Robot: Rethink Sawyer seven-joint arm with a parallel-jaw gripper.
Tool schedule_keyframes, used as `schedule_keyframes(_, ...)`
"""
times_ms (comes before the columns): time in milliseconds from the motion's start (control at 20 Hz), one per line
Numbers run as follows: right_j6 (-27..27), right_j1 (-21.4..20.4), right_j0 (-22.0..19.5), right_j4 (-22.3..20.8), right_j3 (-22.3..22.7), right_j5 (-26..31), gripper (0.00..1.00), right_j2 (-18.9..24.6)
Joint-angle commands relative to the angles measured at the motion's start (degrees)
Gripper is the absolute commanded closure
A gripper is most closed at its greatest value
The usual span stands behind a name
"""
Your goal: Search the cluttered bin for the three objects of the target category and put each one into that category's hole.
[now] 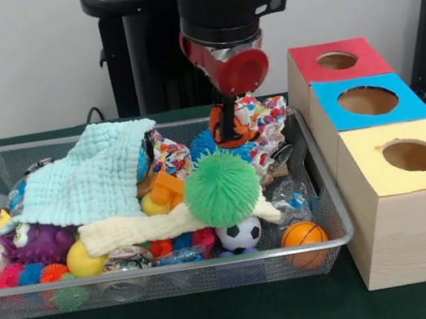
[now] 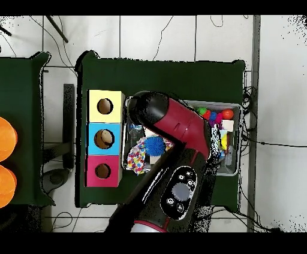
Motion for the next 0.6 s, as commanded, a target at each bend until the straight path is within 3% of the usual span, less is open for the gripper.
schedule_keyframes(50,-2.1,-0.2,-1.5,-3.1,1.5,-4.6,1.00,9.8)
schedule_keyframes(550,0.0,-0.9,-0.3,-5.9,3.2,-7.2,1.00,10.3)
schedule_keyframes(600,0.2,-1.1,-0.4,-6.7,3.2,-7.7,0.00,10.6)
